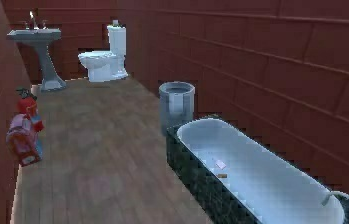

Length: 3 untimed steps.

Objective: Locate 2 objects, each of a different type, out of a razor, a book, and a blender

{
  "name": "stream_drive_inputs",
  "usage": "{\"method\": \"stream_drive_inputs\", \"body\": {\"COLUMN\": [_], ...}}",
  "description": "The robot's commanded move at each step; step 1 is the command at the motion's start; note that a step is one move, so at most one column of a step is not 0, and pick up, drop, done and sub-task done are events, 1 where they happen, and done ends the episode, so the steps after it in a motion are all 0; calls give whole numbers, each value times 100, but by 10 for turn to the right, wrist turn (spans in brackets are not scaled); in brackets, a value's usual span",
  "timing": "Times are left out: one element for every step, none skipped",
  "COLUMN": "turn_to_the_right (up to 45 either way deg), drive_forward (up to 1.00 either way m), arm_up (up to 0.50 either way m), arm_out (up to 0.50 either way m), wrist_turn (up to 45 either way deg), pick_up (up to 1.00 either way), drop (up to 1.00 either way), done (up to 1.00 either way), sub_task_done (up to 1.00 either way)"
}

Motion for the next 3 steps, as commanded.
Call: {"method": "stream_drive_inputs", "body": {"turn_to_the_right": [-270, 0, -30], "drive_forward": [0, 100, 0], "arm_up": [0, 0, 0], "arm_out": [0, 0, 0], "wrist_turn": [0, 0, 0], "pick_up": [0, 0, 0], "drop": [0, 0, 0], "done": [0, 0, 0], "sub_task_done": [0, 0, 0]}}
